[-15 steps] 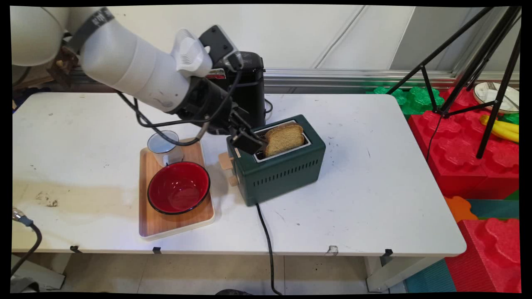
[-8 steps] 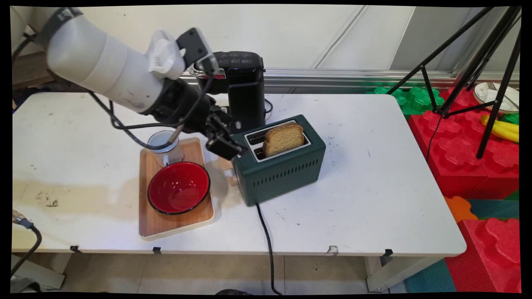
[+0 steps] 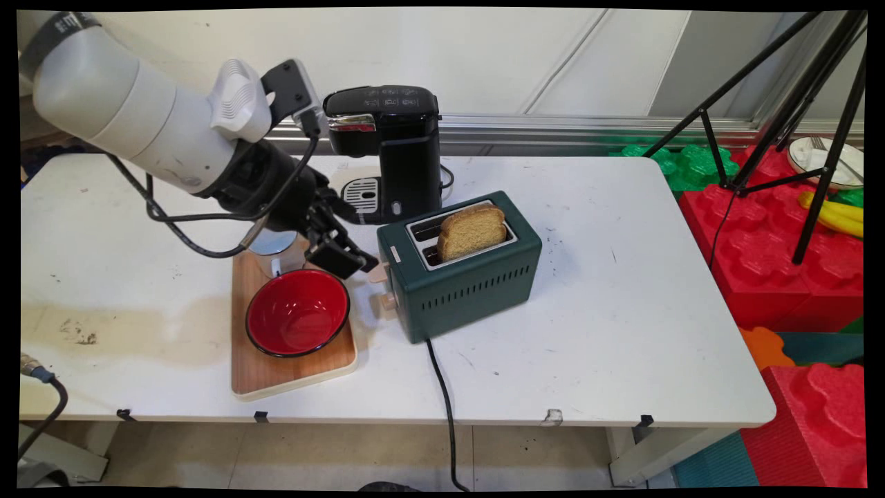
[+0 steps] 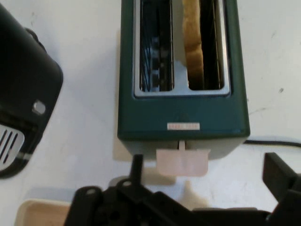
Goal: Press the toaster switch
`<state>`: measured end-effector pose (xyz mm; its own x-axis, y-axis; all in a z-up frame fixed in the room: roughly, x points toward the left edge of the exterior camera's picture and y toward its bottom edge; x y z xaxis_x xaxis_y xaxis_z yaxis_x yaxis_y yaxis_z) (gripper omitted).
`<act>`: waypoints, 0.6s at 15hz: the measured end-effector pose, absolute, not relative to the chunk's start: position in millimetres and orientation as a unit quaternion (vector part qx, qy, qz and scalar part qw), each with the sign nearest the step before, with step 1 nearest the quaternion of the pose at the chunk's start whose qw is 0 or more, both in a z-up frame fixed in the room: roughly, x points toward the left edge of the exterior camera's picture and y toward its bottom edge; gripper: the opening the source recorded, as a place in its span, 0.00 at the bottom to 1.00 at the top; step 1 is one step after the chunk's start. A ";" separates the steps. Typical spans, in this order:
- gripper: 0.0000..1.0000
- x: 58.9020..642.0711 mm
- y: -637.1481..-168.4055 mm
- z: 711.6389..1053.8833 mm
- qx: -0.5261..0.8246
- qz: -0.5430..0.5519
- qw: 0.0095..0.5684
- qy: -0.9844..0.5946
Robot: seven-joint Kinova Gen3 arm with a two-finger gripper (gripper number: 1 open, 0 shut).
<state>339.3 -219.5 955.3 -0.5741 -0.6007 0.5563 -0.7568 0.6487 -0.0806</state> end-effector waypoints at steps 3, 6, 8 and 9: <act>0.00 341.5 -215.3 954.2 0.395 0.153 0.235 -0.875; 0.00 343.2 -213.5 952.1 0.399 0.154 0.218 -0.877; 0.00 343.7 -213.3 949.5 0.403 0.155 0.208 -0.878; 0.00 343.7 -213.6 948.2 0.405 0.155 0.204 -0.878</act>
